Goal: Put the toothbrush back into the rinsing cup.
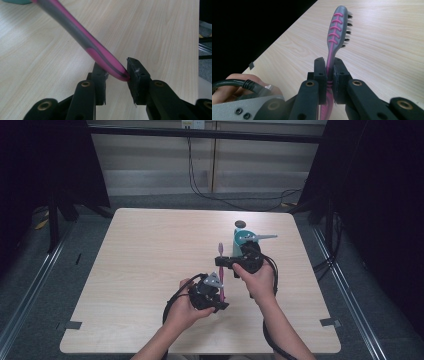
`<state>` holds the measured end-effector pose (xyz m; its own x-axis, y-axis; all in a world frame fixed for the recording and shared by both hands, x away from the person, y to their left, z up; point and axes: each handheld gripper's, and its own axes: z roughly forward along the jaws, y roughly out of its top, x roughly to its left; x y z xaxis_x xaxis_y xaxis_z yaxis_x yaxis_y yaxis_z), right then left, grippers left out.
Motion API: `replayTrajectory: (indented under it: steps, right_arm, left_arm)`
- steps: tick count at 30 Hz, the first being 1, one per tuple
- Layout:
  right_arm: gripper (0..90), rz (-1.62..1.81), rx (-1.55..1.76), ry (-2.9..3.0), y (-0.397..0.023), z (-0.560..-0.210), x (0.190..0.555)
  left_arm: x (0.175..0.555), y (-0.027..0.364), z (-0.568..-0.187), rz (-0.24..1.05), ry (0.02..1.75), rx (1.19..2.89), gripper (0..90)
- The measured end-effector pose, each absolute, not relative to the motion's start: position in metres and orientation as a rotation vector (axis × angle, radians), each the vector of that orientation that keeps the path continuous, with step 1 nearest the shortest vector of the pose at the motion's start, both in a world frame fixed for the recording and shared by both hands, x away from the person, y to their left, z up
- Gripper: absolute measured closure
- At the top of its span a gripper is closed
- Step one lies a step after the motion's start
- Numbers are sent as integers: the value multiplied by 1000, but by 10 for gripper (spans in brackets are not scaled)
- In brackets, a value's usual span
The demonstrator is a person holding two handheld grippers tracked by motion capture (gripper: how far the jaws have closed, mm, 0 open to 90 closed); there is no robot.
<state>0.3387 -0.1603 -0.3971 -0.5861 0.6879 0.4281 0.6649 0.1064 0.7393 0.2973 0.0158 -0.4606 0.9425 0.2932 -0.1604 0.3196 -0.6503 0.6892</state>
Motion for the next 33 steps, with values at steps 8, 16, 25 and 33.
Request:
replayTrajectory:
  steps: [8,16,25,33]
  right_arm:
    - [842,1524,1401,2317,-163,-397,338]
    - [842,1520,1394,2302,-169,-394,337]
    - [842,1496,1371,2277,-176,-392,336]
    - [842,1468,1355,2278,-182,-387,336]
  left_arm:
    - [302,30,-462,9,485,2286,505]
    - [309,54,-468,83,516,2279,295]
    - [310,80,-483,96,566,2298,215]
    - [312,98,-491,165,593,2313,204]
